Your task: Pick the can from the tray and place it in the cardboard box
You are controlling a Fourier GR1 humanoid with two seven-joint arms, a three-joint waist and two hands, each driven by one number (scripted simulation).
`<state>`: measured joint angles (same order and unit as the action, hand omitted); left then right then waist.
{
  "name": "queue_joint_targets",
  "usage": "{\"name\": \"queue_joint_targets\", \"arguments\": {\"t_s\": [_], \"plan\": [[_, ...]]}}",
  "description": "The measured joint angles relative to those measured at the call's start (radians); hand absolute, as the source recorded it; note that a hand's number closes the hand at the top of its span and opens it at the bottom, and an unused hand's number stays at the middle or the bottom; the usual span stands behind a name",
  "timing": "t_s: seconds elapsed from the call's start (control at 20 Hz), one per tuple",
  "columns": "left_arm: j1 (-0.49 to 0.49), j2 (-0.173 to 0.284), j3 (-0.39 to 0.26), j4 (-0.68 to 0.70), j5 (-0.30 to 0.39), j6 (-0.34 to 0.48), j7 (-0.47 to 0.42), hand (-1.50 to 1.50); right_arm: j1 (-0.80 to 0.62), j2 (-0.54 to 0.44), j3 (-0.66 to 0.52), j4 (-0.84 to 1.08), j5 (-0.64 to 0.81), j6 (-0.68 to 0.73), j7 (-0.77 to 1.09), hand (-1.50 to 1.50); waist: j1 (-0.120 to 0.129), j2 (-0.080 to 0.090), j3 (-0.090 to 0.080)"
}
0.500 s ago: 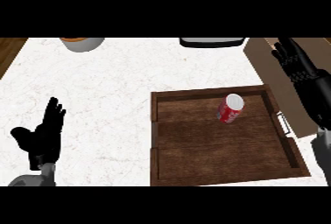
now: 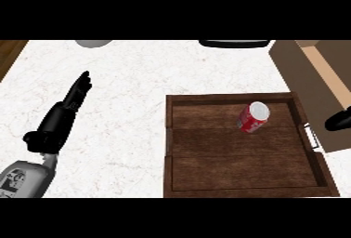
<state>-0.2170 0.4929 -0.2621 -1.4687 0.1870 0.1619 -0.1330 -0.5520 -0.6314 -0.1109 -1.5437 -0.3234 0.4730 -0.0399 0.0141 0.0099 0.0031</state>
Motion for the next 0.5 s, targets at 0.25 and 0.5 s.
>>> {"name": "queue_joint_targets", "arguments": {"t_s": [0.25,0.5], "plan": [[-0.042,0.018,-0.036,-0.015,-0.021,-0.067,-0.004,0.0,-0.039,-0.096,-0.021,0.154,0.096,0.188,-0.27,-1.5,0.018,0.008,0.001],[-0.049,0.018,-0.047,-0.035,-0.026,-0.093,0.005,0.0,-0.067,-0.161,0.035,0.188,0.289,0.173,-0.464,-1.5,0.029,0.007,0.001]]}}
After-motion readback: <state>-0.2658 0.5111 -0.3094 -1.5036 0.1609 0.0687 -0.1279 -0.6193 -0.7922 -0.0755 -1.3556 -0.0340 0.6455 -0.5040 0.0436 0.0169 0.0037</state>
